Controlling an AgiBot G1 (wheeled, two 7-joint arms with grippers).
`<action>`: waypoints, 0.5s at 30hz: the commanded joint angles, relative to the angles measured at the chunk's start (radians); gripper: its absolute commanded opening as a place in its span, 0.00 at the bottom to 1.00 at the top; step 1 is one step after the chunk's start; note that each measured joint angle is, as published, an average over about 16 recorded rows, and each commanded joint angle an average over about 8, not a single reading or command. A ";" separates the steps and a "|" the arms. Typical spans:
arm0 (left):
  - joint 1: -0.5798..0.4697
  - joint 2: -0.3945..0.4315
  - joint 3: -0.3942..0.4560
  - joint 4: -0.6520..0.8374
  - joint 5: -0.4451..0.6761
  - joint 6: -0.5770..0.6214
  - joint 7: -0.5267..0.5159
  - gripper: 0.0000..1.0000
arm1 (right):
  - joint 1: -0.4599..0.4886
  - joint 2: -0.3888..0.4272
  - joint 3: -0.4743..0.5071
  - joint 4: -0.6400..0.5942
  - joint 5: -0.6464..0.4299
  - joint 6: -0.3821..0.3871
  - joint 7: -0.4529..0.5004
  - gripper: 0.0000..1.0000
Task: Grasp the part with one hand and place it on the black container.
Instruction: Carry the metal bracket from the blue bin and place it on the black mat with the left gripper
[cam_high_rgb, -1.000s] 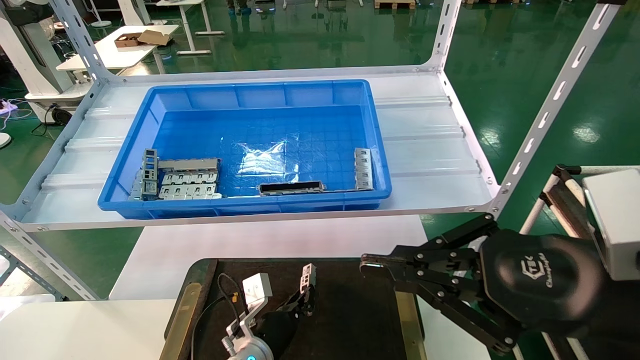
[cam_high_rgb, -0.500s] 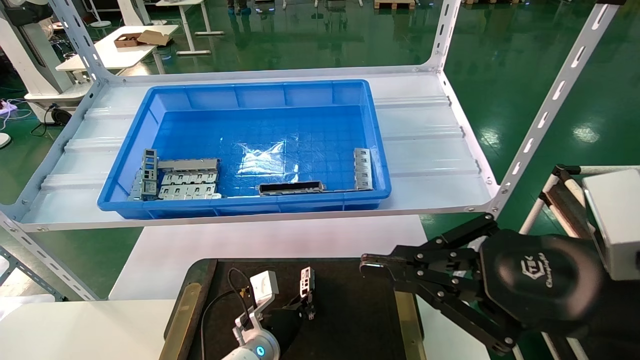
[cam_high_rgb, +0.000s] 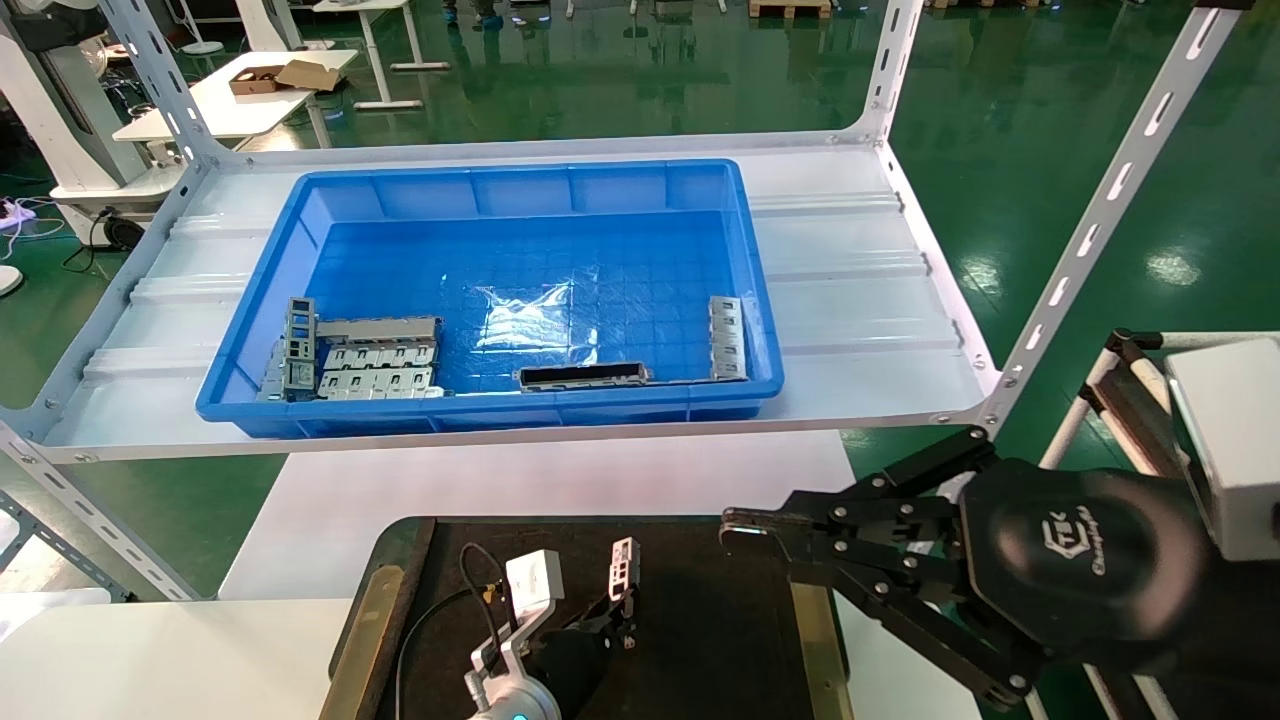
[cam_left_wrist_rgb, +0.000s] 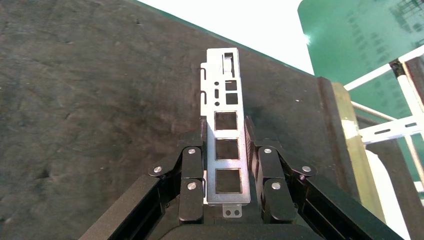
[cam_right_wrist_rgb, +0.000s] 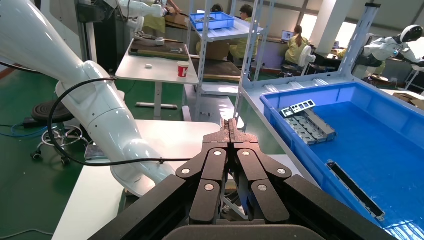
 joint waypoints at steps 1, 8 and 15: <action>0.003 0.001 0.000 -0.002 0.002 -0.009 0.001 0.50 | 0.000 0.000 0.000 0.000 0.000 0.000 0.000 0.54; 0.010 0.008 0.001 0.019 0.004 0.000 -0.002 0.66 | 0.000 0.000 0.000 0.000 0.000 0.000 0.000 0.80; 0.016 0.005 -0.003 0.023 0.015 0.017 -0.009 1.00 | 0.000 0.000 -0.001 0.000 0.001 0.000 0.000 1.00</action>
